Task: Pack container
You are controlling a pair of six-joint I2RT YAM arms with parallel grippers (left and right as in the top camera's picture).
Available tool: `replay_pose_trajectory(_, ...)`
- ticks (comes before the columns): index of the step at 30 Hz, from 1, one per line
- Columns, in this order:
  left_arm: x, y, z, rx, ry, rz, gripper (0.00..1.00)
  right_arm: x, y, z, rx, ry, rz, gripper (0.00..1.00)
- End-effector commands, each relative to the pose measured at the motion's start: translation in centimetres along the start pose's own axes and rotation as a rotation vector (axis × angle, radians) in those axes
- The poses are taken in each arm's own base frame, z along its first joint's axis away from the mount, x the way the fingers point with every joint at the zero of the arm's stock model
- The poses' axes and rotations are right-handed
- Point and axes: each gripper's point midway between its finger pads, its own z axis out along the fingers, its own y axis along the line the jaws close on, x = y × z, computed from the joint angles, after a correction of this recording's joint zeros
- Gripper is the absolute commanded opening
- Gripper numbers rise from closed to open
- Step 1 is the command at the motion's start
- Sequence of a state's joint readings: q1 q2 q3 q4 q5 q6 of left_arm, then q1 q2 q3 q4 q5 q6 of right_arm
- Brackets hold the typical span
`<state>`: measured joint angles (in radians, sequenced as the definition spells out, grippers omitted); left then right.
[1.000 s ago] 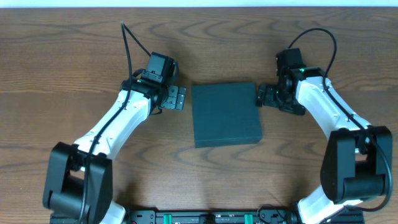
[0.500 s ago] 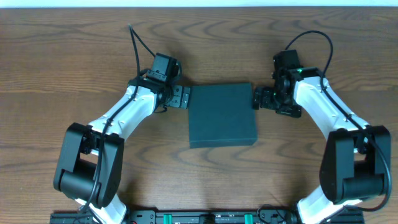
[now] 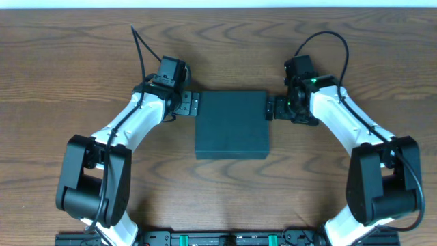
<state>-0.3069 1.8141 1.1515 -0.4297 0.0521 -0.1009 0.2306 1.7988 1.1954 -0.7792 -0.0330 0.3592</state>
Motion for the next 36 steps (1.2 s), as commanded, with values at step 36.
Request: replay_pose_trajectory(36, -1.1, 1.6, -10.4, -0.079, -0.154, -0.002, 0.95, -3.4, -4.6, -10.3, 0.057, -0.301, 0.001, 0.99)
